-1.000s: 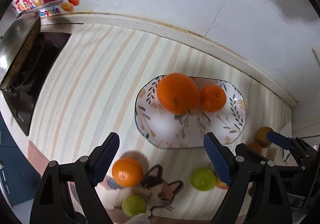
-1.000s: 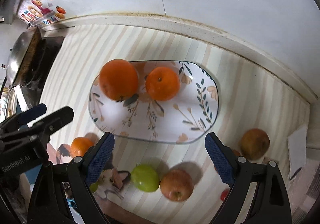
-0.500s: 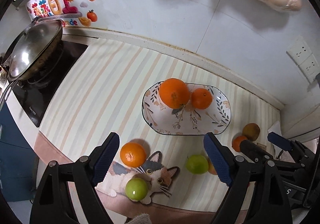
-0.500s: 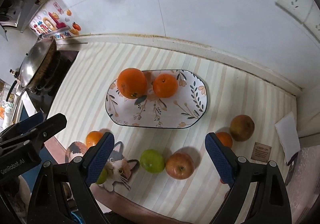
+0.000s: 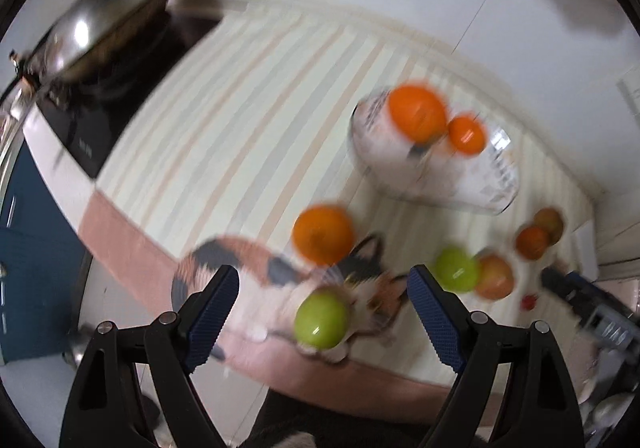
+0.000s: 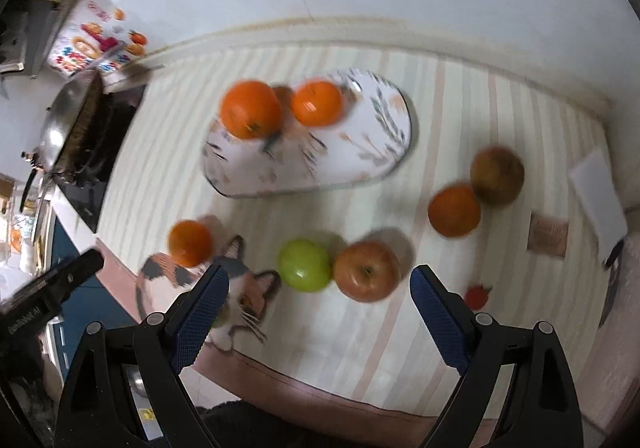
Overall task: Organize fruits
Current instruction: 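Move both tools back toward the remaining fruits, then grasp a green apple with the left tool while the right tool grasps a red apple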
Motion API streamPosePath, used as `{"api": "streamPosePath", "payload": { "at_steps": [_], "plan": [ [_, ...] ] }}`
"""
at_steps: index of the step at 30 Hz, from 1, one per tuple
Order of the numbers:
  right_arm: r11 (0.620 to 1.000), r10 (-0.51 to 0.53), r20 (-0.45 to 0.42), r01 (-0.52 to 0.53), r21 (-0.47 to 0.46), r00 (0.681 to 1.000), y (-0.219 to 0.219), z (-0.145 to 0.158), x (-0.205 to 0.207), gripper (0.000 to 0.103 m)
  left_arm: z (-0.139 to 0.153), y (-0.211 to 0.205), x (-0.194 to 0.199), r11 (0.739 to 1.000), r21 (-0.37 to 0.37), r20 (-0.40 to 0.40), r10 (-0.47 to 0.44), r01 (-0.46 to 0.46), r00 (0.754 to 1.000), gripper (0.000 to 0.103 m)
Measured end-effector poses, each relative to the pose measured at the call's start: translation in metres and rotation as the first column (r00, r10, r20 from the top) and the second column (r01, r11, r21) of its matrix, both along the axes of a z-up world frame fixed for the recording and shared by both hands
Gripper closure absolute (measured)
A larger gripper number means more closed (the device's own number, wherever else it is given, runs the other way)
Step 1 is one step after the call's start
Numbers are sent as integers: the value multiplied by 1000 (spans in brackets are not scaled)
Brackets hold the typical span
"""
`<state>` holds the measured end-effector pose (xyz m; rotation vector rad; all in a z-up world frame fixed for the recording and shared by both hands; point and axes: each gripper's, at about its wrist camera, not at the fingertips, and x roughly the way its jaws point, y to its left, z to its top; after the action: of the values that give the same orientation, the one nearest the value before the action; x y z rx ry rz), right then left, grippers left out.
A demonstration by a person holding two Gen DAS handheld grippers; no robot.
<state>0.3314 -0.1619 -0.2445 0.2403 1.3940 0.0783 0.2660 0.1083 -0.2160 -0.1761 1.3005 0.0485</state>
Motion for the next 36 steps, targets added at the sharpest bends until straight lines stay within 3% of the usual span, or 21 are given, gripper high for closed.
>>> {"api": "streamPosePath", "payload": {
  "at_steps": [7,11,12,13,14,15,19,23,26,30,36],
  "plan": [
    [994,-86,-127,94,57,988,-24,-72,8,9,-86,-9,-6,999,-41,-188,0,-8,982,17],
    [984,-121,-204,144,103,971,-32,-107,11,16,-119,-18,-6,997,-72,-245,-14,-3,969,17],
    [980,-126,-217,155,122,968,-33,-113,11,21,-124,-19,-5,997,-74,-253,-14,-5,967,23],
    [976,-129,-234,165,142,964,-33,-120,11,24,-127,-20,-5,997,-75,-255,-16,-3,967,27],
    [966,-151,-227,193,175,962,-37,-123,11,24,-131,-22,-5,997,-81,-255,-20,-1,967,40],
    [967,-154,-225,193,167,962,-38,-124,11,33,-134,-23,-5,997,-74,-258,-16,-3,966,48],
    [979,-112,-197,141,144,974,-37,-121,6,33,-132,-29,-9,998,-57,-233,-26,13,972,49],
    [989,-62,-230,90,116,971,-35,-120,-9,33,-133,-43,-13,994,-103,-243,-56,32,968,49],
    [996,-20,-226,38,78,974,-28,-119,-15,33,-135,-53,-15,995,-92,-239,-64,43,969,49],
    [999,-8,-224,17,39,975,-22,-121,-11,32,-144,-61,-12,992,-121,-265,-67,36,962,49],
    [999,6,-226,2,36,974,-20,-126,-8,33,-146,-77,-16,994,-90,-265,-90,68,960,50]
  ]
}}
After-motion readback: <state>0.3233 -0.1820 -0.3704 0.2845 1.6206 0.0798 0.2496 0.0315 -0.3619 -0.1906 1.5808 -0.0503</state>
